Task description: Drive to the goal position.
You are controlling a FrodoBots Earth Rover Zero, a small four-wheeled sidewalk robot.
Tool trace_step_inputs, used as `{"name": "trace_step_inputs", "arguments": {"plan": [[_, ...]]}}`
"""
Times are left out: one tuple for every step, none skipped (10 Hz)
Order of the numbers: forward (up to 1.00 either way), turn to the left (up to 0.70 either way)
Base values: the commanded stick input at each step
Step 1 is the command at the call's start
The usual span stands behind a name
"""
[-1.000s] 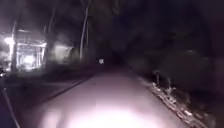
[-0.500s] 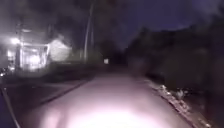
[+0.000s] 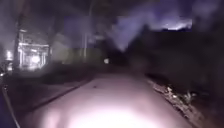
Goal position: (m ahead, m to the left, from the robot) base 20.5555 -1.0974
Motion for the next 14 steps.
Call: {"name": "trace_step_inputs", "arguments": {"plan": [[0.50, 0.14], [0.50, 0.11], [0.50, 0.01], [0.50, 0.10], [0.50, 0.13], [0.50, 0.13], [0.50, 0.09], [0.50, 0.07], [0.50, 0.05], [0.50, 0.05], [0.50, 0.07], [0.50, 0.07], [0.50, 0.07], [0.50, 0.07]]}}
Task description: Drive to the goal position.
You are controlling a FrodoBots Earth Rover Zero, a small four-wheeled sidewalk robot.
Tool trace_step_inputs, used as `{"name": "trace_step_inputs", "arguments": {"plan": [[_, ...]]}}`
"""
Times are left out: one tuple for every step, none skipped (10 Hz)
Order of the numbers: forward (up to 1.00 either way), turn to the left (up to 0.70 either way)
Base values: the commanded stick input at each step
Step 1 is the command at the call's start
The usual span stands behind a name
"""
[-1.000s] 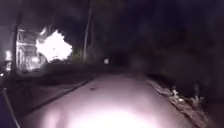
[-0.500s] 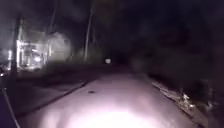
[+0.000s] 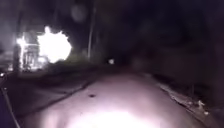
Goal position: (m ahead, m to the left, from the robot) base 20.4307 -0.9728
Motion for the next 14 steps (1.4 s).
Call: {"name": "trace_step_inputs", "arguments": {"plan": [[0.50, 0.06], [0.50, 0.08], [0.50, 0.06], [0.50, -0.12], [0.50, -0.48], [0.00, -0.30], [0.00, -0.33], [0.00, -0.36], [0.00, -0.28], [0.00, -0.31], [0.00, -0.46], [0.00, -0.16], [0.00, 0.20], [0.00, 0.22]]}}
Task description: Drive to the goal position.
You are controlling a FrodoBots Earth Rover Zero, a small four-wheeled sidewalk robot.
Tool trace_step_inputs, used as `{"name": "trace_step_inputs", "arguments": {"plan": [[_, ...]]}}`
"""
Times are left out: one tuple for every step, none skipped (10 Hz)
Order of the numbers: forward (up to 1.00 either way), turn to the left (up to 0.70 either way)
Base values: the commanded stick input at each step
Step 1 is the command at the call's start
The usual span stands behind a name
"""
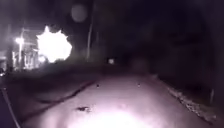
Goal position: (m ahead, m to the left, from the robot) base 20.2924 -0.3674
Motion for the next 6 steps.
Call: {"name": "trace_step_inputs", "arguments": {"plan": [[0.00, 0.18], [0.00, 0.00], [0.00, 0.00], [0.00, 0.04], [0.00, -0.22], [0.00, -0.39]]}}
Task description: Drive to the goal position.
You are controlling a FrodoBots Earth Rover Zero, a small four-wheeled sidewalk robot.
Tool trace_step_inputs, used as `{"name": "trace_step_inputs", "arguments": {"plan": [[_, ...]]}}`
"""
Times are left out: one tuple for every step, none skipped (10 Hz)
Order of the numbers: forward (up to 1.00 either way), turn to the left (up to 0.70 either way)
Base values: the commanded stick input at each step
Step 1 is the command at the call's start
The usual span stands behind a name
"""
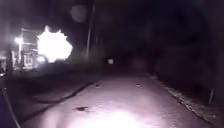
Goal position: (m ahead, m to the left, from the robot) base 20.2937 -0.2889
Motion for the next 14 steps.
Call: {"name": "trace_step_inputs", "arguments": {"plan": [[0.00, -0.43], [0.00, -0.47], [0.00, -0.50], [0.00, -0.48], [0.00, -0.50], [0.00, -0.03], [0.00, 0.00], [0.00, 0.04], [0.00, 0.00], [0.34, 0.00], [0.50, 0.00], [0.50, 0.00], [0.50, 0.00], [0.50, 0.00]]}}
